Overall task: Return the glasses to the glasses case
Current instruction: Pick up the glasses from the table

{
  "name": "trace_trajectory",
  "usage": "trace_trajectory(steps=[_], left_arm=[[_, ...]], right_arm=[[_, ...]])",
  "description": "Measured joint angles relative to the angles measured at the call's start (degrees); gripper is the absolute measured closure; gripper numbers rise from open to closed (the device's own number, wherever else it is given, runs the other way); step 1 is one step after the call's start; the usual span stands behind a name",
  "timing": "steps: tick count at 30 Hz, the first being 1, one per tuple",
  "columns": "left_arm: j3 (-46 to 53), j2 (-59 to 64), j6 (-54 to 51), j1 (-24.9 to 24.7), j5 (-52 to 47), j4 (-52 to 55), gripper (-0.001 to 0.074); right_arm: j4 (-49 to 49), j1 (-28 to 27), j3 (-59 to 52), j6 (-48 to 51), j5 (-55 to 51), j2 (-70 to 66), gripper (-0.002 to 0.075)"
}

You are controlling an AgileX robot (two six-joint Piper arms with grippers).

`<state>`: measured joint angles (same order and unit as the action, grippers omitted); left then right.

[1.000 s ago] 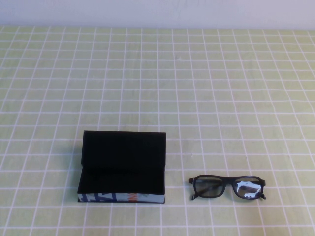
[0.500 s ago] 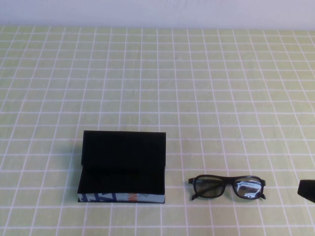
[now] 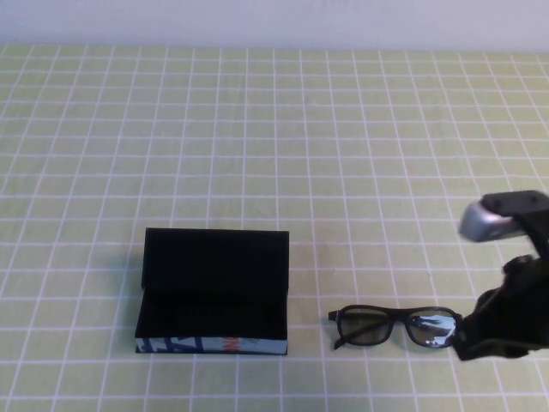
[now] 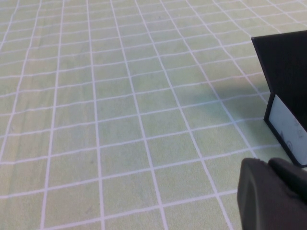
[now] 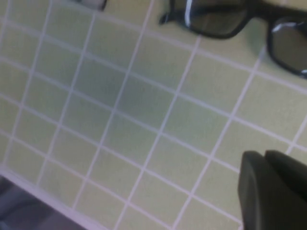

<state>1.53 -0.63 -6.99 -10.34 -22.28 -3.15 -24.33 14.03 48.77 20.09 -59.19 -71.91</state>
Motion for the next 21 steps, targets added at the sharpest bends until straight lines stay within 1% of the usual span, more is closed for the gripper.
trace_trajectory(steps=[3,5,7,9,12,15,19,21], left_arm=[[0.00,0.00,0.00,0.00,0.00,0.00,0.0739],[0.00,0.00,0.00,0.00,0.00,0.00,0.0739],[0.00,0.00,0.00,0.00,0.00,0.00,0.0739],[0.00,0.00,0.00,0.00,0.00,0.00,0.0739],[0.00,0.00,0.00,0.00,0.00,0.00,0.0739],[0.00,0.00,0.00,0.00,0.00,0.00,0.0739],[0.00,0.00,0.00,0.00,0.00,0.00,0.0739],[0.00,0.00,0.00,0.00,0.00,0.00,0.0739]], right_arm=[[5.14,8.43,2.26,0.00,-1.20,-5.37,0.0737],[7.45,12.70,3.69,3.01,-2.45,-8.22,0.0737],[8.34,16.35,4.96,9.32,-3.91,-9.95,0.0737],[8.45,18.53,5.58,16.02,-4.30,-10.40,0.0737],[8.59,19.73,5.92,24.12,-2.84,-10.64,0.0737],[11.35,19.73,6.78,29.28,-0.46,-11.47,0.0737],[17.42,18.94,9.43,31.40,0.22,-14.11,0.0736],[19.30,18.56,11.29,31.99,0.32,-15.71,0.0720]])
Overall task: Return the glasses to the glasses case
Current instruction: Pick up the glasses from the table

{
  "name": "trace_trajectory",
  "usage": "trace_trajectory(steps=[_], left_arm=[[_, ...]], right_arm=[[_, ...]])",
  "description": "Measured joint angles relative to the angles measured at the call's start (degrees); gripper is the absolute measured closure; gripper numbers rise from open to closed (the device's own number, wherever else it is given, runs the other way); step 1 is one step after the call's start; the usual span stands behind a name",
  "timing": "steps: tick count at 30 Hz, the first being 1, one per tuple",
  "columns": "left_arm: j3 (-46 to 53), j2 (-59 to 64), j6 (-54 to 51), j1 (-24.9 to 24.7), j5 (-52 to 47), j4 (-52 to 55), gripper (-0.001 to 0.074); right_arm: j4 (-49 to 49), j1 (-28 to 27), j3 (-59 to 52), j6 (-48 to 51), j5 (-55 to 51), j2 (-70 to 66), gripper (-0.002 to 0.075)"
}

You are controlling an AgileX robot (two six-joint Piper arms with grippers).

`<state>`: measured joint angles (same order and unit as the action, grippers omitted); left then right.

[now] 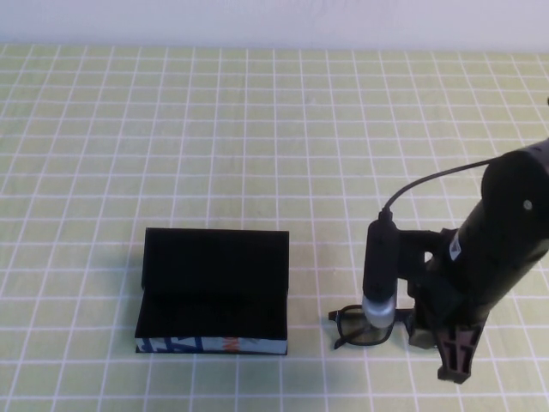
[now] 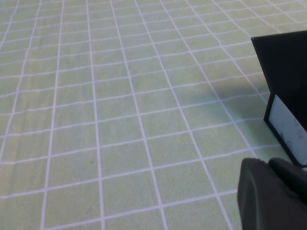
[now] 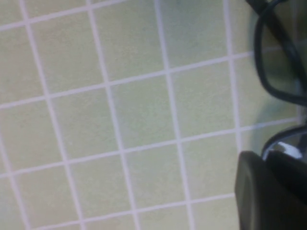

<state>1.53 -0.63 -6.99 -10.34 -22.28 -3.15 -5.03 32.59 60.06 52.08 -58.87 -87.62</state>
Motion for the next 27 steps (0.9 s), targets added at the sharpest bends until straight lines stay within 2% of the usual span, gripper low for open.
trace_trajectory(steps=[2,10,14,18,27], left_arm=[[0.00,0.00,0.00,0.00,0.00,0.00,0.0739],[0.00,0.00,0.00,0.00,0.00,0.00,0.0739],[0.00,0.00,0.00,0.00,0.00,0.00,0.0739],[0.00,0.00,0.00,0.00,0.00,0.00,0.0739],[0.00,0.00,0.00,0.00,0.00,0.00,0.0739]], right_arm=[[1.03,-0.25,1.76,1.58,0.12,-1.92,0.0682],[3.53,-1.45,8.92,6.15,0.79,-10.41,0.0449],[4.46,-2.22,10.71,7.61,0.79,-13.90,0.0380],[5.03,-2.78,10.93,9.42,0.92,-15.68,0.0344],[5.58,-3.54,10.93,10.15,3.54,-16.24,0.0333]])
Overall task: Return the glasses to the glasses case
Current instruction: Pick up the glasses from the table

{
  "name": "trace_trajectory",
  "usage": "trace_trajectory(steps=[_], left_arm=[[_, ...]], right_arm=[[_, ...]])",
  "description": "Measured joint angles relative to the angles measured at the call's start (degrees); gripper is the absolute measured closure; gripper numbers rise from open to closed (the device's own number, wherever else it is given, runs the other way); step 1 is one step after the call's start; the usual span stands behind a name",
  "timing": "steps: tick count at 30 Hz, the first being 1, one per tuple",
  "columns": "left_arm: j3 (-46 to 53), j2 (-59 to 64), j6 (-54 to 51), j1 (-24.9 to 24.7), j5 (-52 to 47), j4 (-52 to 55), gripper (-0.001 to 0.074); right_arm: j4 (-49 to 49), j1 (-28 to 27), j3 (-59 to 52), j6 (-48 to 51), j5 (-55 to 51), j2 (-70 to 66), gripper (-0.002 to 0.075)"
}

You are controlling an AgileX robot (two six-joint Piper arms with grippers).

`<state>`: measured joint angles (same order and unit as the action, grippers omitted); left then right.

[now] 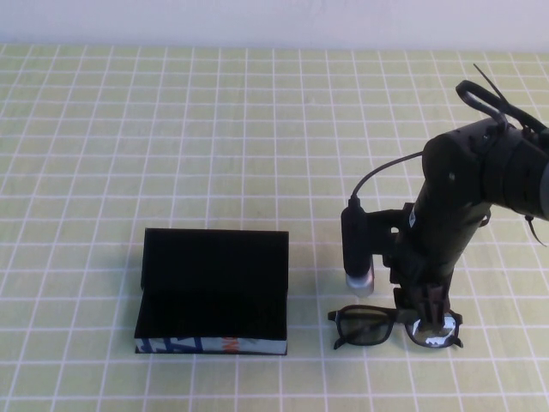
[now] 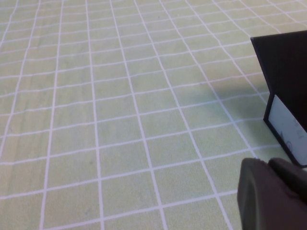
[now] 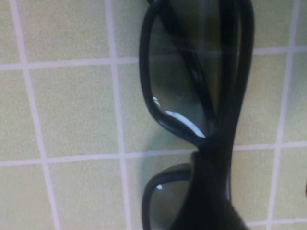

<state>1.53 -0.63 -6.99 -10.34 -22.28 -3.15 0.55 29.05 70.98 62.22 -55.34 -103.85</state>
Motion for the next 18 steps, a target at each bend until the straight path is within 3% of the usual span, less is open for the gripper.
trace_trajectory(steps=[18], left_arm=[[0.00,0.00,0.00,0.00,0.00,0.00,0.0739]], right_arm=[[-1.70,-0.04,0.00,0.31,0.32,-2.24,0.0333]])
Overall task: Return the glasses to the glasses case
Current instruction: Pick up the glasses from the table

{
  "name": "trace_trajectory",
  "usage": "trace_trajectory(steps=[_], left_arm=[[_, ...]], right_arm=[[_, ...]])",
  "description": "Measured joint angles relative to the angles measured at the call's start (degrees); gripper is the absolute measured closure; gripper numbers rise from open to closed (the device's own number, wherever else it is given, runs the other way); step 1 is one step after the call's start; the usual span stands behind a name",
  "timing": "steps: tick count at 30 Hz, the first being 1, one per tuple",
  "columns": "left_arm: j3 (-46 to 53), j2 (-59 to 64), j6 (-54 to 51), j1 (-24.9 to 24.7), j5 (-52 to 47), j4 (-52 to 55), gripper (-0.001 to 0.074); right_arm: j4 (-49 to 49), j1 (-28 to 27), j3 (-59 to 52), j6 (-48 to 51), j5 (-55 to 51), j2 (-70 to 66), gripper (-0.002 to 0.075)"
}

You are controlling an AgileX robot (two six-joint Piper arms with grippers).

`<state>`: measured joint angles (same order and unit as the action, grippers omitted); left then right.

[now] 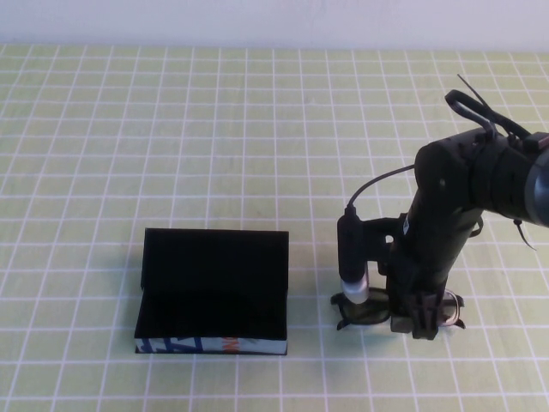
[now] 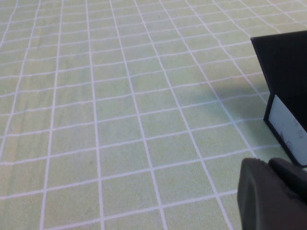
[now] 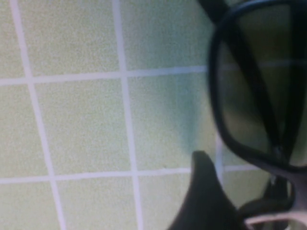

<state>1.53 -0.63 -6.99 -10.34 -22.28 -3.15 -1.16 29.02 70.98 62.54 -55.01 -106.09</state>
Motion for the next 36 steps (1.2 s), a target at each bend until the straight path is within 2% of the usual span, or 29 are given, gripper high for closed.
trace_trajectory(steps=[23,36], left_arm=[[0.00,0.00,0.00,0.00,0.00,0.00,0.0739],[0.00,0.00,0.00,0.00,0.00,0.00,0.0739]], right_arm=[[-0.36,0.00,0.00,0.00,-1.84,-0.42,0.0338],[0.00,0.00,0.00,0.00,-1.96,-0.44,0.0492]])
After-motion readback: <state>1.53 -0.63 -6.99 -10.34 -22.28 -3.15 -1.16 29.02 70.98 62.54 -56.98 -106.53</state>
